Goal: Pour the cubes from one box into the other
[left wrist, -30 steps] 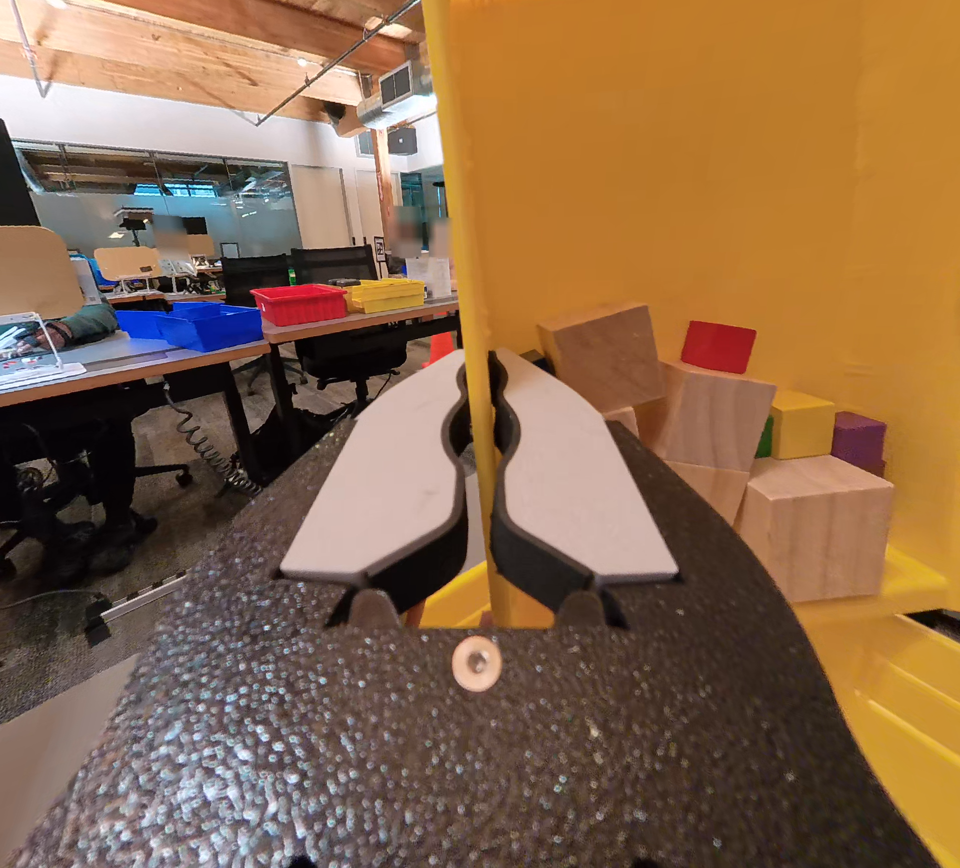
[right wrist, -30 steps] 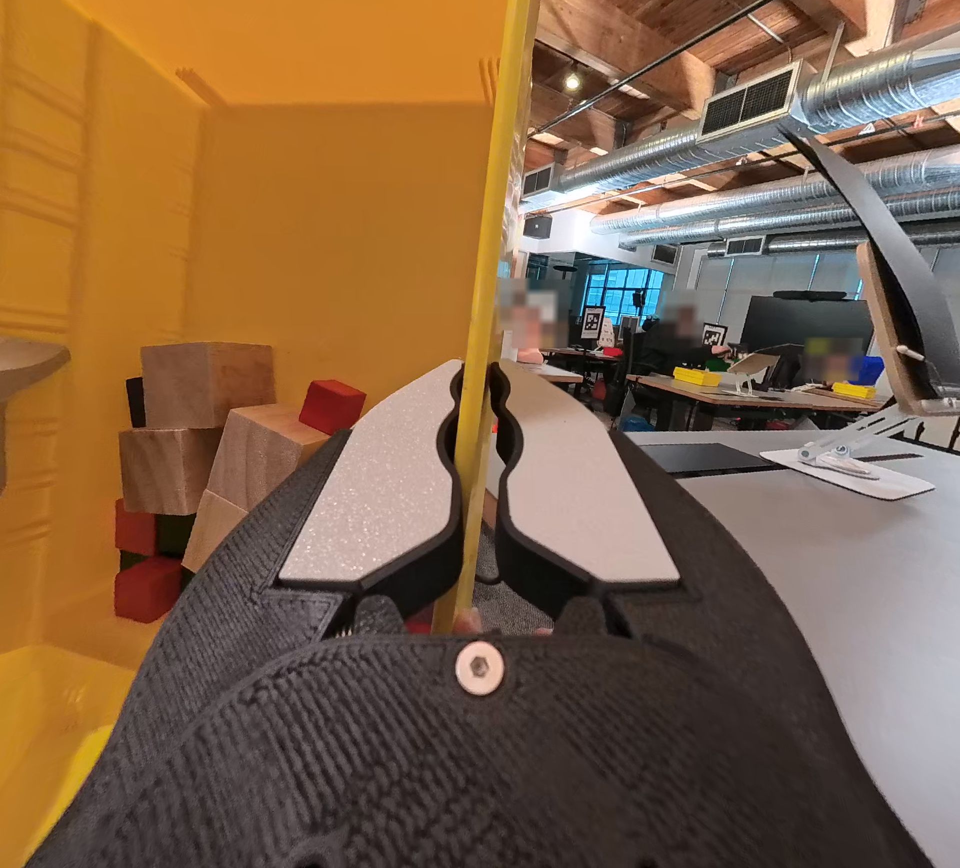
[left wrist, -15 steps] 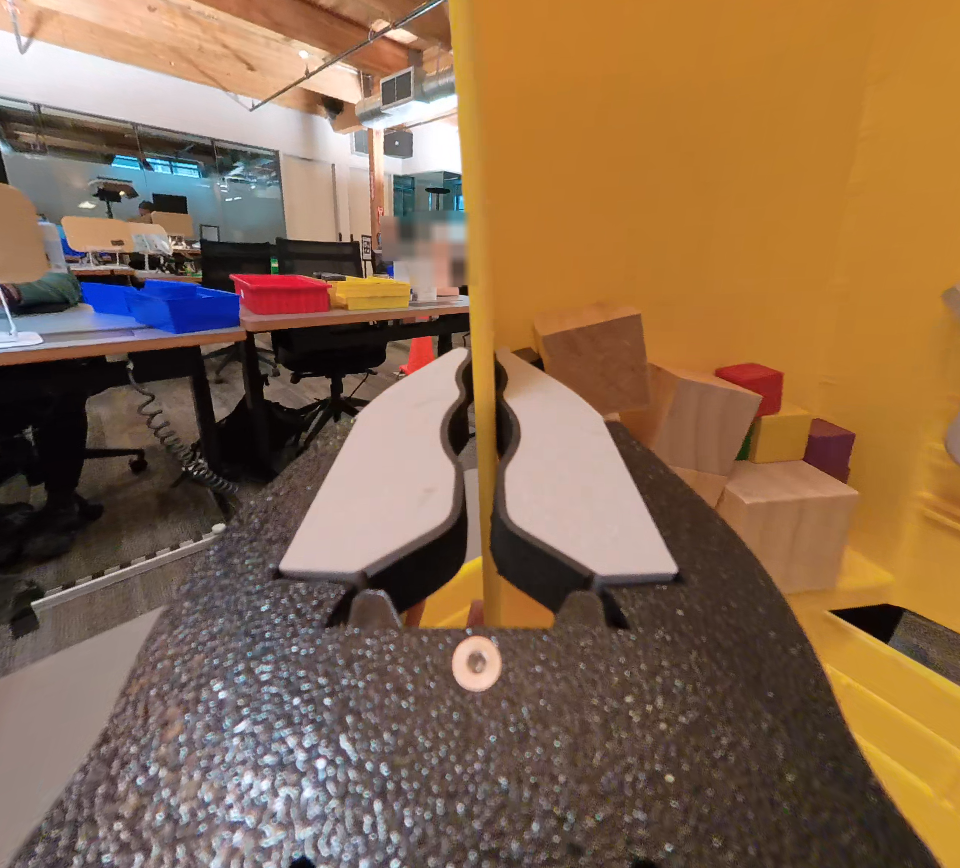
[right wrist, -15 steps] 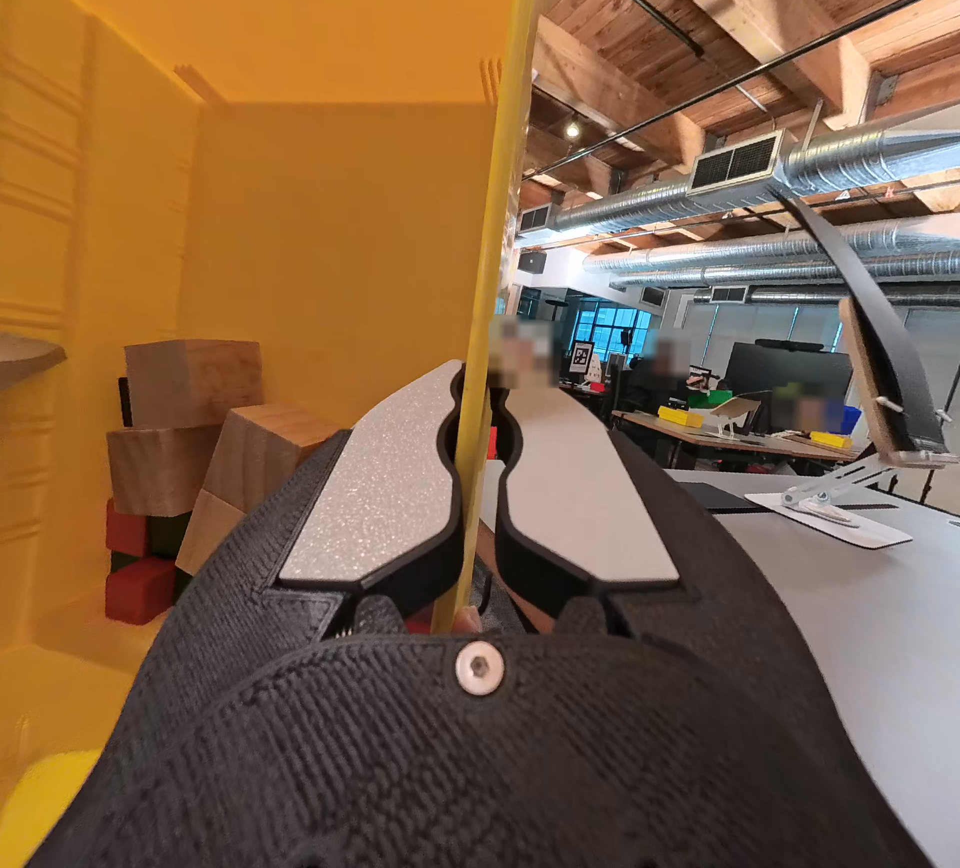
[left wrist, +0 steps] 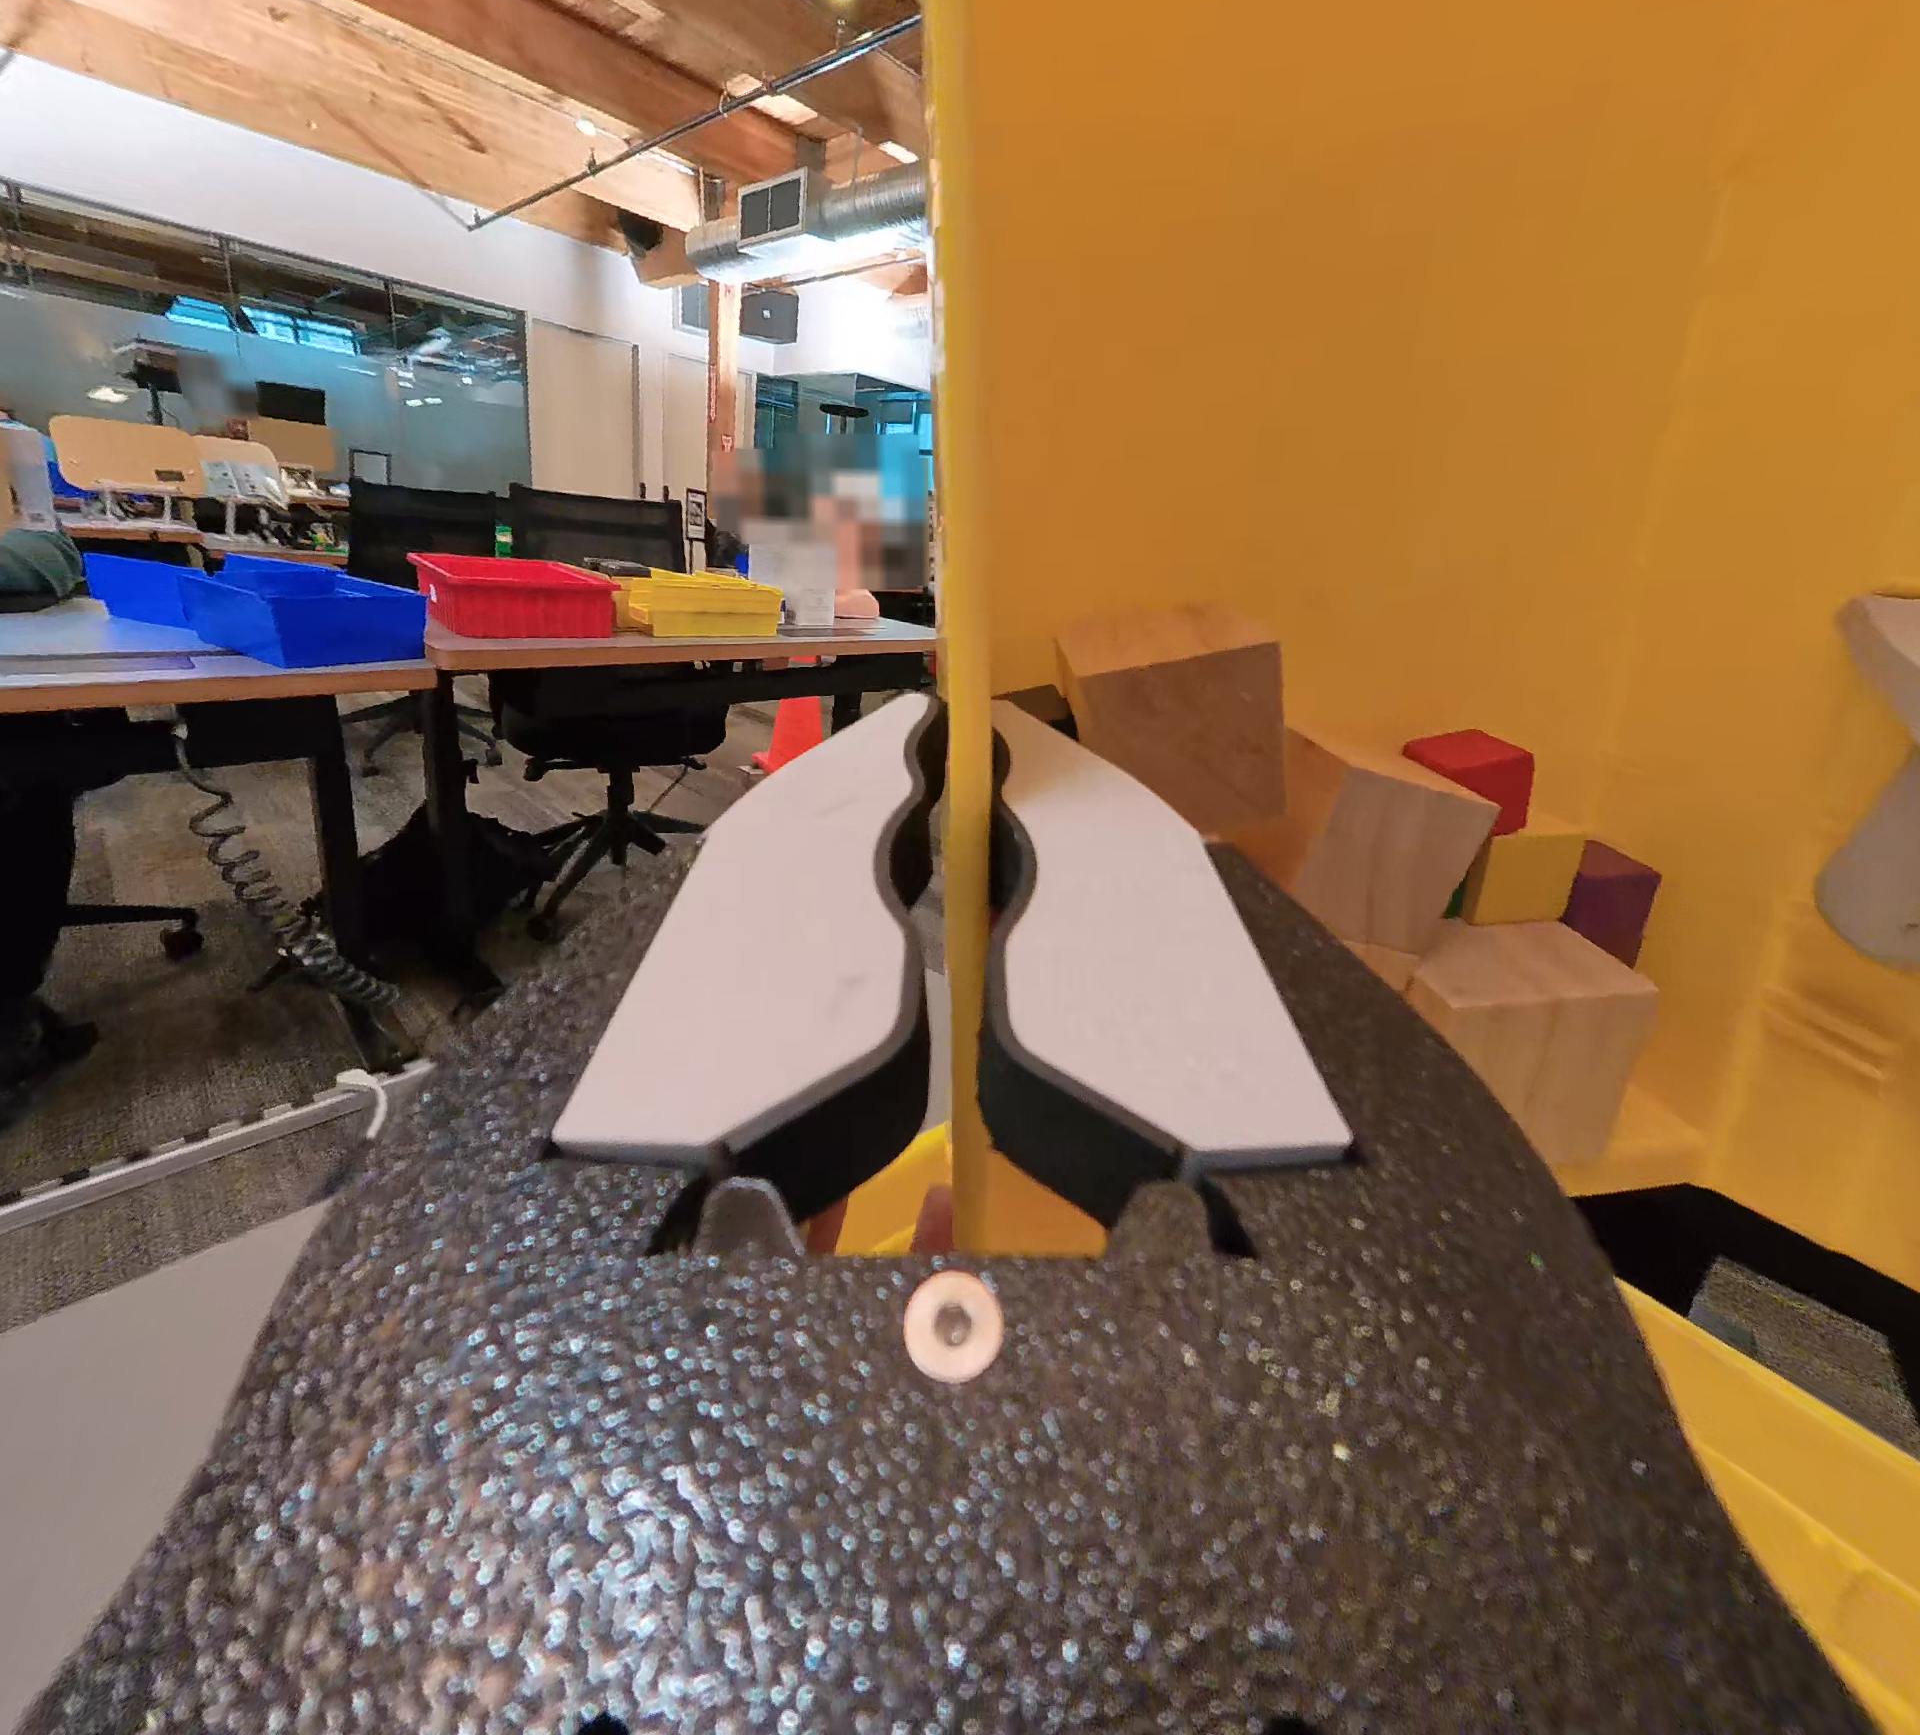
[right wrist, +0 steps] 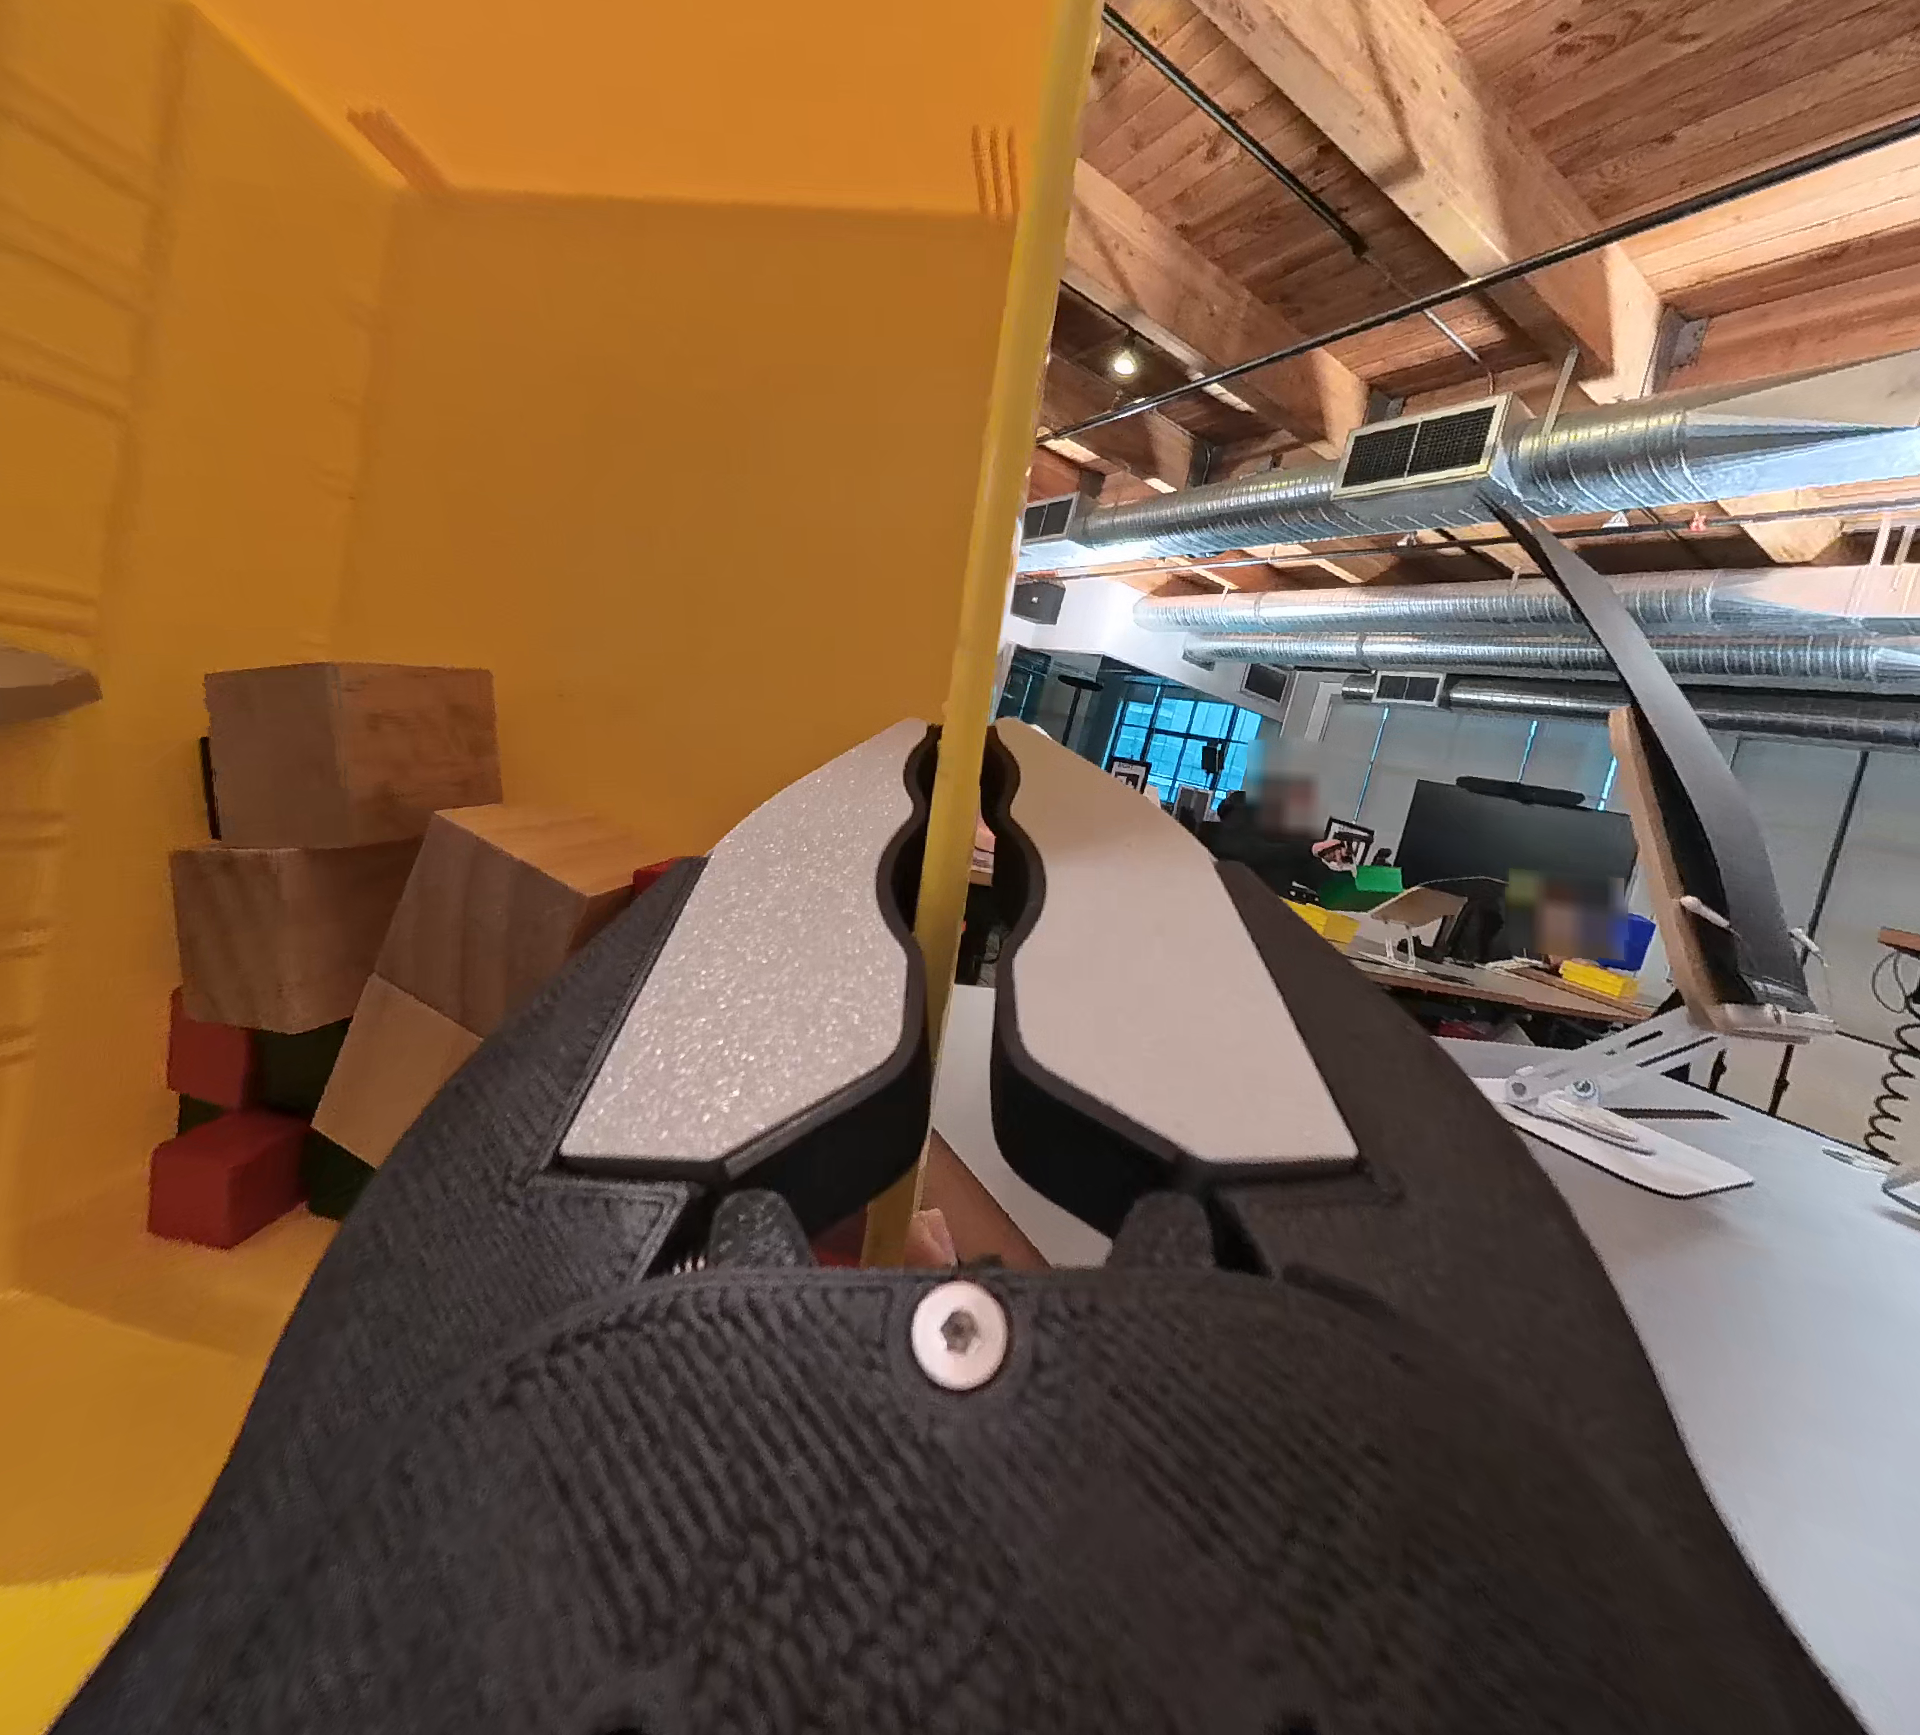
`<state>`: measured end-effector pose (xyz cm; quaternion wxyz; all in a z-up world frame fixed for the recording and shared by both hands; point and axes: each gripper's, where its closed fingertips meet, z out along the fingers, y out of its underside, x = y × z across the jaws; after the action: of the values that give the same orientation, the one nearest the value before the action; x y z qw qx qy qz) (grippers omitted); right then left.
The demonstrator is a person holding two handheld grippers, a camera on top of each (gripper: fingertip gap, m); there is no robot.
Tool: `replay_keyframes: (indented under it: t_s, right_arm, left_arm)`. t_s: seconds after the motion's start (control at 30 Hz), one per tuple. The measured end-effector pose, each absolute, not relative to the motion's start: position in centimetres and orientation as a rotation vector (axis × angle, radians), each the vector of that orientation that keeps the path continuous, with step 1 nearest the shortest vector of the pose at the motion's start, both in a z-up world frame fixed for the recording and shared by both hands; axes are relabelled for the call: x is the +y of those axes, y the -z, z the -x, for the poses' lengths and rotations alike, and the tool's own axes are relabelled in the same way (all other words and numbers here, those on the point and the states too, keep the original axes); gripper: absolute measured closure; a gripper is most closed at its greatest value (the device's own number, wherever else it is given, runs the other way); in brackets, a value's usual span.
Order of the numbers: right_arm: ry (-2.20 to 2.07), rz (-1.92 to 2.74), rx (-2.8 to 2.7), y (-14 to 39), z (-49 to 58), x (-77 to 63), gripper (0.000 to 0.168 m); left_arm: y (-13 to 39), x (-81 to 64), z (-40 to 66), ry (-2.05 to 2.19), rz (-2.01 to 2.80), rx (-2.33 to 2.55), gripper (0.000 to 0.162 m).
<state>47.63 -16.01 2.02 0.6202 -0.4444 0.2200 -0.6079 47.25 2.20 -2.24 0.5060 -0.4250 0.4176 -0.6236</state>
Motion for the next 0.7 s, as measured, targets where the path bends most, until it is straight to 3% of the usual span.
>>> replay_keyframes:
  t_s: [0.7]
  right_arm:
    - [1.515,0.988,0.425,-3.7,-47.2,-15.8,0.164]
  left_arm:
    - [1.1,2.5,-46.6,1.396,1.021,1.097,0.157]
